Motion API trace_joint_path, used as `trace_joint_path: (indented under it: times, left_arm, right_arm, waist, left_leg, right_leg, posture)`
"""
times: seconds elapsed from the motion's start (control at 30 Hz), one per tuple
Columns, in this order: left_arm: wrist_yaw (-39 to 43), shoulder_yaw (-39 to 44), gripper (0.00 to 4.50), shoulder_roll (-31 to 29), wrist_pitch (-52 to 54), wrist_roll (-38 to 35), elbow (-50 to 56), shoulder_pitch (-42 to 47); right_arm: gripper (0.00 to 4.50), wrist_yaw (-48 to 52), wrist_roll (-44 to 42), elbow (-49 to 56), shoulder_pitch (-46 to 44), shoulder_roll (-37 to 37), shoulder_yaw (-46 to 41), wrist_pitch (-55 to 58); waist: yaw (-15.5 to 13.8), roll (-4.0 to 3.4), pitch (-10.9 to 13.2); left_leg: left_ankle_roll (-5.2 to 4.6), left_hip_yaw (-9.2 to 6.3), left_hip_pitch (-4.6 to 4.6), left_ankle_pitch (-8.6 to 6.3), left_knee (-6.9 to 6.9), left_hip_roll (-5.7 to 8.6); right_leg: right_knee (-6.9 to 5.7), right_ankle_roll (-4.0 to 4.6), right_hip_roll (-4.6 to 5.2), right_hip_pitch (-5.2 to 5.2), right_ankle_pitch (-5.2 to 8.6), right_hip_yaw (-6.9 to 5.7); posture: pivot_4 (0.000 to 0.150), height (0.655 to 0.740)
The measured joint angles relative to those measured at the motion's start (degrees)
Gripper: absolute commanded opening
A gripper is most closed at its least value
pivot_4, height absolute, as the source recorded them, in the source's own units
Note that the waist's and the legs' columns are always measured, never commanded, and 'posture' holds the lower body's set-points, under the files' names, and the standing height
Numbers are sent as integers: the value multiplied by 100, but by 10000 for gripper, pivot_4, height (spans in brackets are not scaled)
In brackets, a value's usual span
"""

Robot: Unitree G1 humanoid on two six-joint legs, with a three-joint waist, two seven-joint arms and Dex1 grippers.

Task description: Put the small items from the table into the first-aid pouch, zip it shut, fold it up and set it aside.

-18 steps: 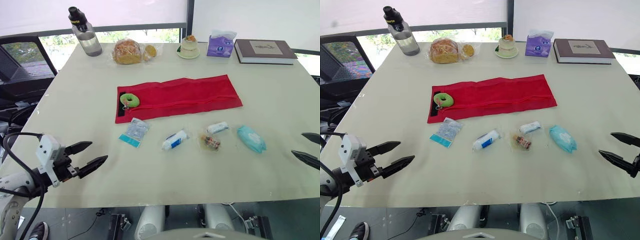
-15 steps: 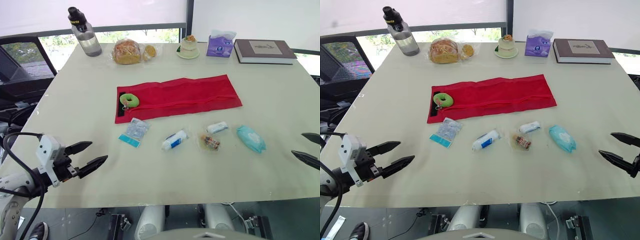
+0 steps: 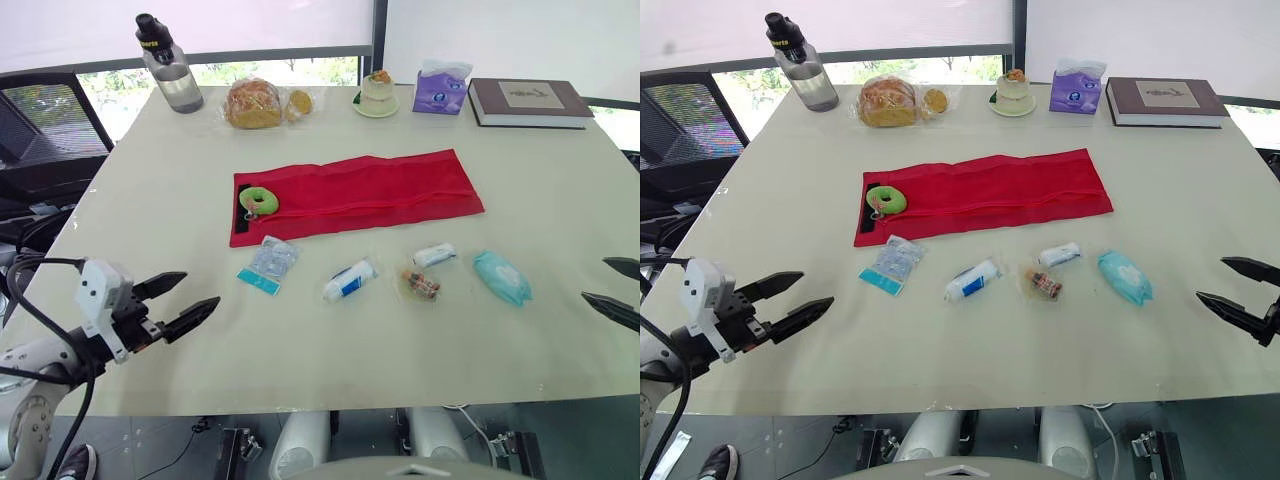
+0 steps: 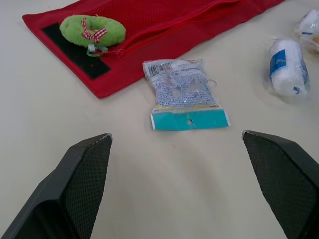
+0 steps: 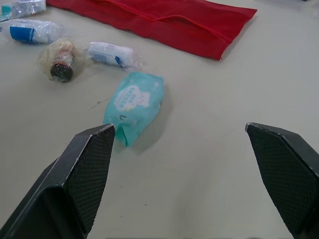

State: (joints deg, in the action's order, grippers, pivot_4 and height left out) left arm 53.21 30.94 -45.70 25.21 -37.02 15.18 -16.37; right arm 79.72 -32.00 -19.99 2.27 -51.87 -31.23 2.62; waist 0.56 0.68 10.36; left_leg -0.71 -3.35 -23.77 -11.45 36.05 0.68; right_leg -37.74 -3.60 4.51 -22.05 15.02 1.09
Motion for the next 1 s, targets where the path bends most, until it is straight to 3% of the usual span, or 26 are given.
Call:
trace_joint_path:
  times: [0.13, 0.5, 1.0]
  left_arm:
    - [-206, -127, 45000, -2, 130, 37, -34, 450]
    - [-803, -922, 45000, 36, 651, 329, -138, 1397]
    - [-719, -1608, 45000, 208, 2117, 121, -1240, 2465]
  right_arm:
    - [44591, -36, -106, 303, 59, 110, 0, 179]
    - [44591, -951, -938, 2649, 115, 747, 249, 1330]
    - [44591, -1982, -1595, 4394, -341, 1160, 1199, 2226]
  waist:
    - [-13, 0, 0]
    - [-15, 1, 1]
    - [-1, 4, 3]
  left_leg:
    - [0, -4, 0, 0, 1, 0]
    - [0, -5, -2, 0, 0, -3]
    - [1, -15, -4, 0, 1, -3]
  right_leg:
    - [-2, -1, -22, 0, 0, -4]
    - [-2, -2, -30, 0, -2, 0]
    - [-5, -7, -34, -2, -5, -7]
  posture:
    - [1500, 7400]
    - [1500, 7400]
    - [1500, 7400]
